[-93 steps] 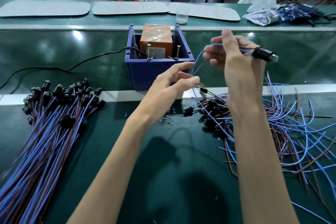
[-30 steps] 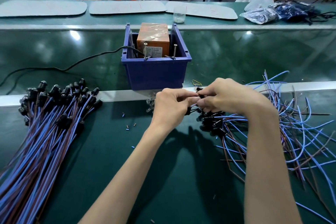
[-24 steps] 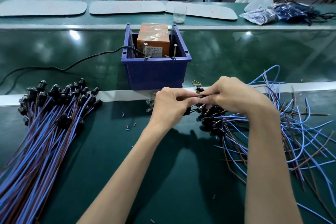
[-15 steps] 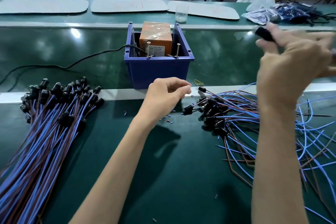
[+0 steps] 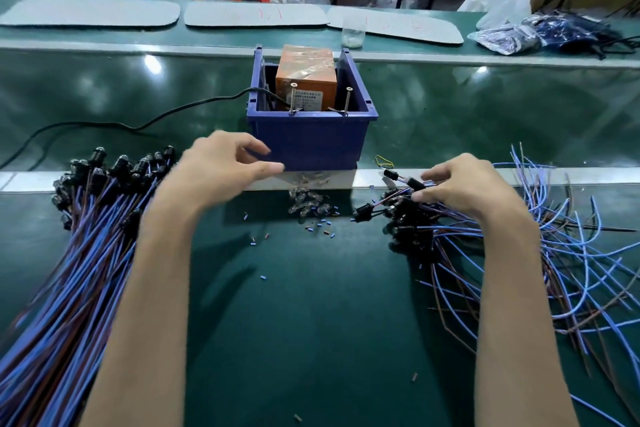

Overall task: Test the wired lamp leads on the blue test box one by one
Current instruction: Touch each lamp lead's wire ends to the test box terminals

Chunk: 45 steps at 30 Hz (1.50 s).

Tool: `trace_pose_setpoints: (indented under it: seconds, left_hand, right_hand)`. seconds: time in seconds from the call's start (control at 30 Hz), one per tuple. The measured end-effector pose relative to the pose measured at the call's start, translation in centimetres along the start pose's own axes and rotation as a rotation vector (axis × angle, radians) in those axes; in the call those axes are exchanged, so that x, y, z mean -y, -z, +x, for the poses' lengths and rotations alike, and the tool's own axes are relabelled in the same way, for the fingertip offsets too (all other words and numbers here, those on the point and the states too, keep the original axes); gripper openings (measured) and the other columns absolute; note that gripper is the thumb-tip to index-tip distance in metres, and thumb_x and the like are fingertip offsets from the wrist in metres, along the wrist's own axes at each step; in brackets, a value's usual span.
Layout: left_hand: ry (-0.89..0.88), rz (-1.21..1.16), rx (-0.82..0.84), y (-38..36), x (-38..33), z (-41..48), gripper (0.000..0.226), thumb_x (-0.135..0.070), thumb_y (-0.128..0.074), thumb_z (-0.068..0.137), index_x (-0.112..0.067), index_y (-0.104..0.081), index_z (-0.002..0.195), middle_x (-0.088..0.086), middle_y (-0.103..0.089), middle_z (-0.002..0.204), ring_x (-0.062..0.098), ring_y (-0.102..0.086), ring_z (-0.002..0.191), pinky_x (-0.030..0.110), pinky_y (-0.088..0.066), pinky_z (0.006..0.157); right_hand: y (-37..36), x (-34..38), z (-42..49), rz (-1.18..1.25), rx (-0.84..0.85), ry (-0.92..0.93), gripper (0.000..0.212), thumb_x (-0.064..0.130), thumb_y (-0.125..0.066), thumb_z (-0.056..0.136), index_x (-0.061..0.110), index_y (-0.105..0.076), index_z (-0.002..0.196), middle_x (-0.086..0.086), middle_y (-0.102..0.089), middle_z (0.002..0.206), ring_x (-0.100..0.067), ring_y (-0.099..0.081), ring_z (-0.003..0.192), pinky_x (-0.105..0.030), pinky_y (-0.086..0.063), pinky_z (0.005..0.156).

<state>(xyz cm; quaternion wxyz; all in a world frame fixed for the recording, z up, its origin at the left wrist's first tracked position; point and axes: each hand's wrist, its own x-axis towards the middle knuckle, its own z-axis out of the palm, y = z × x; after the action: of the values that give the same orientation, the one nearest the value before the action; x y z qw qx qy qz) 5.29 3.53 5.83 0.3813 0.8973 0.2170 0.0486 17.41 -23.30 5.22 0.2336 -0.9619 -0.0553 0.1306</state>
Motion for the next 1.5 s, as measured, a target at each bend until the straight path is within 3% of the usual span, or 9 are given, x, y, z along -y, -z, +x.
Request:
trace_pose_setpoints:
  seconds: [0.33, 0.5, 0.73, 0.9, 1.03, 1.2, 1.33, 1.43, 1.5]
  left_hand:
    - [0.329, 0.608, -0.194, 1.3, 5.5, 0.1, 0.038, -0.047, -0.082, 0.068, -0.030, -0.072, 0.100, 0.012, -0.066, 0.112, 0.035, -0.061, 0.105, 0.032, -0.043, 0.076]
    - [0.358, 0.593, -0.260, 0.3, 6.9, 0.4, 0.021, -0.038, -0.077, 0.078, -0.027, -0.072, 0.095, 0.014, -0.065, 0.111, 0.037, -0.060, 0.104, 0.032, -0.037, 0.071]
    - [0.193, 0.572, -0.341, 1.4, 5.7, 0.2, 0.016, -0.027, -0.064, 0.088, -0.020, -0.064, 0.102, 0.016, -0.064, 0.112, 0.041, -0.056, 0.105, 0.043, -0.045, 0.082]
    - [-0.023, 0.442, -0.601, 1.0, 2.4, -1.4, 0.013, -0.023, -0.060, 0.090, -0.015, -0.055, 0.099, 0.021, -0.069, 0.096, 0.047, -0.060, 0.092, 0.049, -0.047, 0.077]
    - [-0.310, 0.336, -0.671, -1.8, -0.7, -3.0, 0.016, -0.020, -0.068, 0.085, -0.014, -0.059, 0.096, 0.013, -0.071, 0.091, 0.038, -0.066, 0.083, 0.045, -0.047, 0.070]
    - [-0.439, 0.019, -0.626, -6.4, -2.2, -3.5, 0.031, 0.000, -0.068, 0.074, -0.004, -0.056, 0.102, 0.010, -0.063, 0.092, 0.028, -0.064, 0.078, 0.028, -0.042, 0.071]
    - [-0.666, -0.298, -0.786, -8.1, -2.6, -4.4, 0.007, 0.000, -0.058, 0.080, 0.001, -0.055, 0.087, 0.003, -0.050, 0.091, 0.021, -0.055, 0.074, 0.025, -0.047, 0.064]
    - [-0.412, -0.526, -0.447, -9.0, -2.9, -4.9, 0.028, -0.033, -0.051, 0.084, -0.009, -0.061, 0.072, -0.002, -0.066, 0.070, 0.025, -0.061, 0.062, 0.036, -0.050, 0.058]
    - [-0.086, -0.891, -0.225, -8.8, -3.8, -4.5, 0.032, -0.043, -0.049, 0.090, -0.016, -0.066, 0.086, 0.001, -0.074, 0.088, 0.018, -0.069, 0.074, 0.027, -0.055, 0.065]
  right_hand:
    - [1.4, 0.6, -0.9, 0.016, 0.032, 0.184, 0.047, 0.049, -0.064, 0.085, 0.028, -0.062, 0.127, 0.006, -0.067, 0.116, -0.015, -0.056, 0.112, -0.029, -0.039, 0.092]
    - [1.1, 1.1, -1.2, -0.043, 0.151, 0.297, 0.047, 0.052, -0.060, 0.087, 0.033, -0.058, 0.130, 0.024, -0.059, 0.090, -0.010, -0.056, 0.102, -0.027, -0.037, 0.083]
    - [0.4, 2.9, -2.2, 0.159, 0.121, 0.468, 0.030, 0.043, -0.063, 0.088, 0.030, -0.067, 0.115, 0.013, -0.070, 0.094, -0.009, -0.065, 0.094, -0.027, -0.048, 0.090]
    - [-1.4, 5.6, -3.5, 0.477, 0.309, 0.602, 0.007, 0.032, -0.060, 0.093, 0.032, -0.067, 0.092, 0.004, -0.074, 0.087, -0.008, -0.070, 0.068, -0.019, -0.049, 0.058]
    - [-5.0, 8.6, -4.0, 0.738, 0.484, 0.528, 0.018, 0.032, -0.058, 0.095, 0.021, -0.063, 0.109, -0.001, -0.071, 0.093, -0.011, -0.070, 0.074, -0.018, -0.051, 0.064]
    - [-7.3, 9.8, -3.7, 0.940, 0.257, 0.441, 0.014, 0.019, -0.063, 0.093, 0.008, -0.070, 0.089, -0.014, -0.072, 0.086, -0.017, -0.066, 0.078, -0.036, -0.057, 0.075]
    - [-5.9, 9.4, -3.2, 1.290, 0.157, 0.381, 0.011, 0.010, -0.060, 0.094, 0.007, -0.065, 0.085, -0.009, -0.070, 0.080, -0.013, -0.068, 0.069, -0.021, -0.057, 0.071]
    - [-5.3, 9.3, -3.0, 1.435, 0.156, 0.351, 0.016, 0.014, -0.052, 0.099, 0.010, -0.059, 0.085, -0.006, -0.072, 0.080, -0.013, -0.070, 0.069, -0.018, -0.055, 0.065]
    - [-5.1, 9.3, -2.7, 1.469, 0.109, 0.302, 0.022, 0.020, -0.044, 0.102, 0.014, -0.054, 0.083, -0.001, -0.073, 0.072, -0.010, -0.068, 0.063, -0.017, -0.053, 0.061]
